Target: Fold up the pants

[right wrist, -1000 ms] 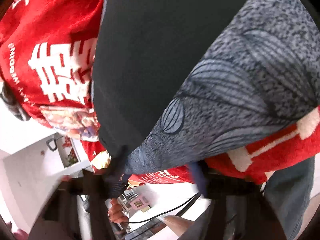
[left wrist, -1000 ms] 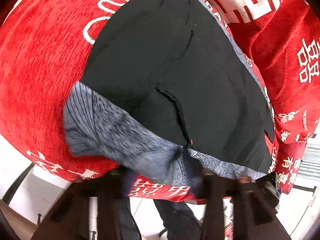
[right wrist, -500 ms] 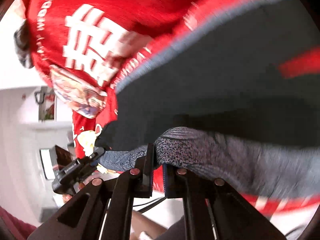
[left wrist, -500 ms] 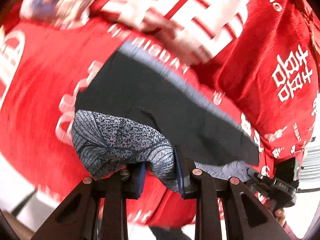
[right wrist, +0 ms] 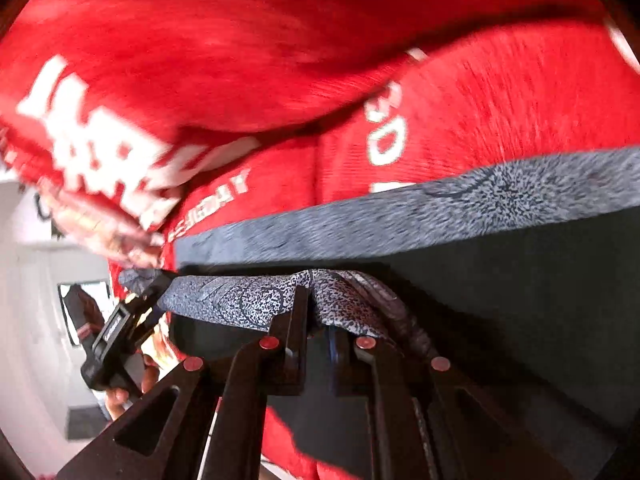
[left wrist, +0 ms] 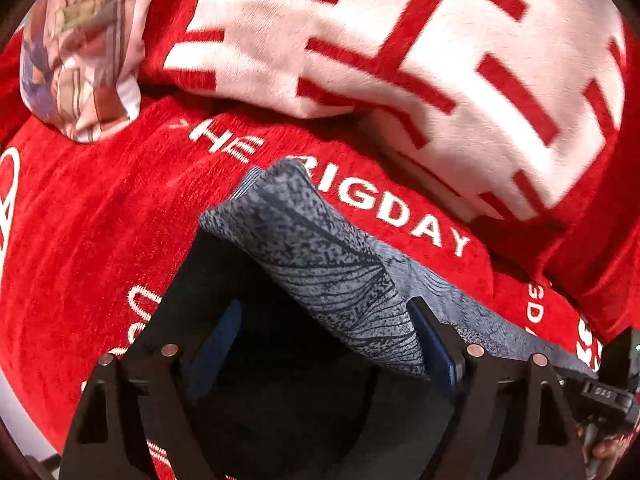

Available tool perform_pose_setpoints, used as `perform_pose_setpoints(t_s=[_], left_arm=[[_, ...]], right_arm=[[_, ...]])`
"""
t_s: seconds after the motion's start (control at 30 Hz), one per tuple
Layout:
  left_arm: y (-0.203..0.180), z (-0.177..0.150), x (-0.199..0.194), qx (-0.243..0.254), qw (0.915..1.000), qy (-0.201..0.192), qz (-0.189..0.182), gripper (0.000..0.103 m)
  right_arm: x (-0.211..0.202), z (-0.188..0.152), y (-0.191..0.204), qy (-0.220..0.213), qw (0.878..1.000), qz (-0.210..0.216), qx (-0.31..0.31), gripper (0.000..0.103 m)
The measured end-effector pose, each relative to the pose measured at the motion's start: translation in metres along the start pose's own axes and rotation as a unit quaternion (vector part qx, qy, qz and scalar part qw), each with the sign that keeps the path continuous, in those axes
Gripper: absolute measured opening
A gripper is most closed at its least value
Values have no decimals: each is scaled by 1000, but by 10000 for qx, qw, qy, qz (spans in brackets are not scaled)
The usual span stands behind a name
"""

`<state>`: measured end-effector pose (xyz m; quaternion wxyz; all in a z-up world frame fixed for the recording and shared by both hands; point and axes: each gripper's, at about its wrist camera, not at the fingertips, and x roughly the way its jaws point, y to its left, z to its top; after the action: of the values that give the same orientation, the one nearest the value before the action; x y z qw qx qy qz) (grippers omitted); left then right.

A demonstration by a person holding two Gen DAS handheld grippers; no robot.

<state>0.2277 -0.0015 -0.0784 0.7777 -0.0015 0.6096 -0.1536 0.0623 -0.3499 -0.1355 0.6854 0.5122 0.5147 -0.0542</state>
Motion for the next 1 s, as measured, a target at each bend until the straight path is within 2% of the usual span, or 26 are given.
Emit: perform_pose_setpoints(t_s=[0.07, 0.13, 0.17, 0.2, 0.27, 0.33, 0.4, 0.5, 0.63, 0.8, 1.0], left_arm=[[4, 4, -9, -37, 10000, -30, 35, 85], [11, 8, -30, -60, 9998, -173, 94, 85], [14, 10, -41, -65, 9995, -258, 169, 85], [15, 11, -49, -53, 9993, -301, 228, 85], [16, 13, -59, 100, 9984, -322, 461, 85], [7, 8, -66, 476, 9973, -236, 515, 85], [-9, -7, -67, 860, 9958, -42, 298, 85], [-42, -46, -59, 1275, 9901, 505, -312, 85], [-100, -106, -40, 1763, 9718, 1254, -935, 85], [-185, -172, -32, 2346, 9429, 1778, -1560, 85], [-260, -235, -11, 3133, 9075, 2262, -1649, 85]], right_arm=[[10, 5, -9, 37, 9997, 34, 226, 12], [8, 6, -7, 16, 9993, 115, 351, 28], [5, 6, -3, 18, 9993, 201, 326, 47], [1, 6, 2, 8, 9993, 281, 259, 60], [-11, 5, 14, -38, 9995, 297, 79, 61], [-28, 0, 25, -146, 9995, 211, -162, 61], [-46, -11, 31, -320, 9990, 110, -291, 61], [-78, -35, 21, -530, 9979, -225, -311, 61], [-122, -85, -19, -856, 9925, -874, -46, 61], [-174, -167, -98, -1185, 9802, -1200, 1034, 61], [-221, -269, -173, -1580, 9540, -1624, 1961, 61]])
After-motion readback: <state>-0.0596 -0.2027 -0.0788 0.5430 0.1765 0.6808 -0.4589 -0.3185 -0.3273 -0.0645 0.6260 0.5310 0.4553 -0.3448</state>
